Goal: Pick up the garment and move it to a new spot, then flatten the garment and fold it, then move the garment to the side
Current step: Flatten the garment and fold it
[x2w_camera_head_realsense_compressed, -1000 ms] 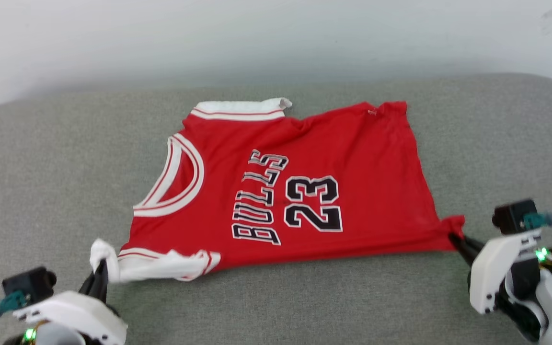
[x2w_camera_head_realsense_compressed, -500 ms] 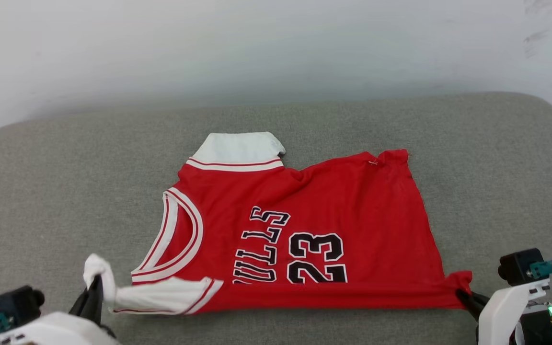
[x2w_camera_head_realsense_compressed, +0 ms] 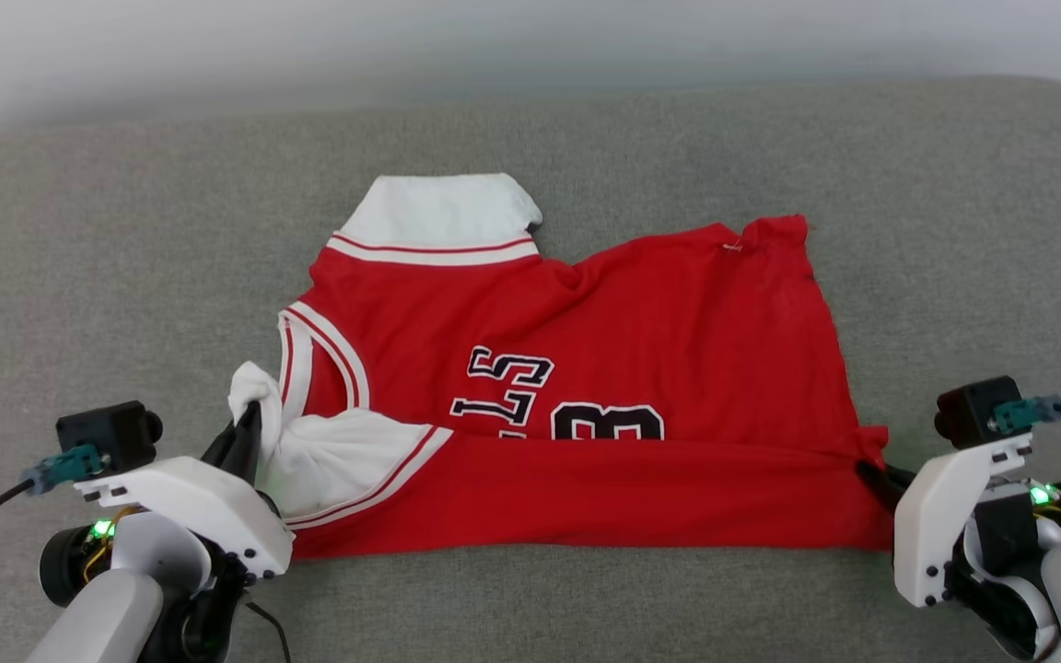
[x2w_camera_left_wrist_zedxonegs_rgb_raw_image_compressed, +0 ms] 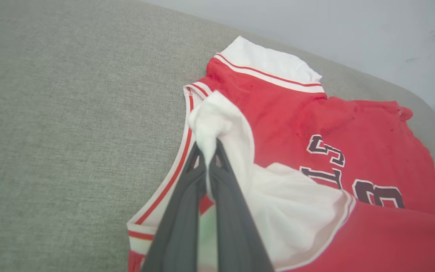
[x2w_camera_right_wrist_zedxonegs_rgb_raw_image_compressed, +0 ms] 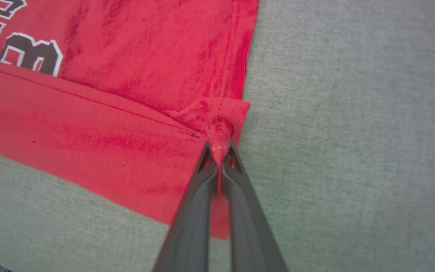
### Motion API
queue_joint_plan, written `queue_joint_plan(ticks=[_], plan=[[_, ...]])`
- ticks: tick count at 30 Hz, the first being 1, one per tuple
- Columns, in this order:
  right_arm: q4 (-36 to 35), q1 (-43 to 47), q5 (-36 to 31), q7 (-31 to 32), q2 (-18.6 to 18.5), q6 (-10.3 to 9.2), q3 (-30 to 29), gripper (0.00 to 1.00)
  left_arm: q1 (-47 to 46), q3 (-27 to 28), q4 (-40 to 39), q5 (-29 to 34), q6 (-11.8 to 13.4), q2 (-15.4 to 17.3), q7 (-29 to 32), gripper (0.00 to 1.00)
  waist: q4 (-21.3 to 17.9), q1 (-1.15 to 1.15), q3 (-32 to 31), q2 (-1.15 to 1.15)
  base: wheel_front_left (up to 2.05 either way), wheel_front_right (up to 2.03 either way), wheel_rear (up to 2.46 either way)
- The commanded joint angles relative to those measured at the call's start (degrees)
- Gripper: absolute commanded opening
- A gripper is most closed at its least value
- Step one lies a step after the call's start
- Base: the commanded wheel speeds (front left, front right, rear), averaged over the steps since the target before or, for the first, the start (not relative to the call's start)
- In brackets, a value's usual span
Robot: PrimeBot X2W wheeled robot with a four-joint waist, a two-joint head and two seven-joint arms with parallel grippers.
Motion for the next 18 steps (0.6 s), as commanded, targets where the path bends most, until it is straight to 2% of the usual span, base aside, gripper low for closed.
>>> queue_joint_plan(ticks=[1, 5, 6, 7, 8, 9, 10, 11, 18], plan=[[1.4, -1.8, -0.1, -1.1, -0.1, -0.11, 0.6, 0.00, -1.5, -0.5, 1.8, -0.1, -0.5, -0.5, 0.7, 0.00, 0.0, -0.01, 1.8, 0.00, 0.00, 0.00, 0.00], [5.9, -4.7, 0.4, -3.7, 0.3, -0.11, 2.6, 0.00, -3.3, -1.6, 6.6, -0.7, -1.6, -1.5, 2.0, 0.00, 0.1, -0.01, 3.1, 0.00, 0.00, 0.00, 0.00], [7.2, -5.0, 0.3, -4.4, 0.3, -0.12, 3.1, 0.00, -3.7, -1.9, 7.5, -1.0, -2.0, -1.9, 2.3, 0.12, 0.2, -0.01, 3.2, 0.00, 0.00, 0.00, 0.00], [7.2, -5.0, 0.3, -4.4, 0.3, -0.12, 3.1, 0.00, -3.7, -1.9, 7.5, -1.0, -2.0, -1.9, 2.3, 0.12, 0.2, -0.01, 3.2, 0.00, 0.00, 0.00, 0.00], [8.6, -5.2, 0.2, -5.1, 0.2, -0.12, 3.6, 0.00, -4.0, -2.2, 8.7, -1.3, -2.4, -2.4, 2.6, 0.26, 0.2, -0.01, 3.4, 0.00, 0.00, 0.00, 0.00], [9.9, -5.5, 0.2, -5.8, 0.3, -0.12, 4.0, 0.20, -4.3, -2.3, 9.6, -1.3, -2.9, -2.7, 2.8, 0.47, 0.4, -0.01, 3.4, 0.00, 0.00, 0.00, 0.00], [11.0, -5.7, 0.3, -6.9, 0.3, -0.12, 4.3, 0.41, -4.7, -2.5, 10.5, -1.5, -3.3, -3.2, 2.5, 0.83, 0.5, -0.01, 3.4, 0.00, 0.00, 0.00, 0.00], [12.0, -5.8, 0.4, -7.8, 0.3, -0.12, 4.7, 1.00, -4.9, -2.6, 11.4, -1.8, -3.7, -3.5, 2.5, 1.00, 0.6, -0.01, 3.3, 0.00, 0.00, 0.00, 0.00], [14.2, -4.3, 0.6, -14.1, -0.9, -0.12, 5.5, 1.00, -5.9, -2.0, 16.5, -2.5, -6.2, -4.0, 0.5, 1.00, 0.7, -0.01, 0.7, 0.00, 0.00, 0.00, 0.00]])
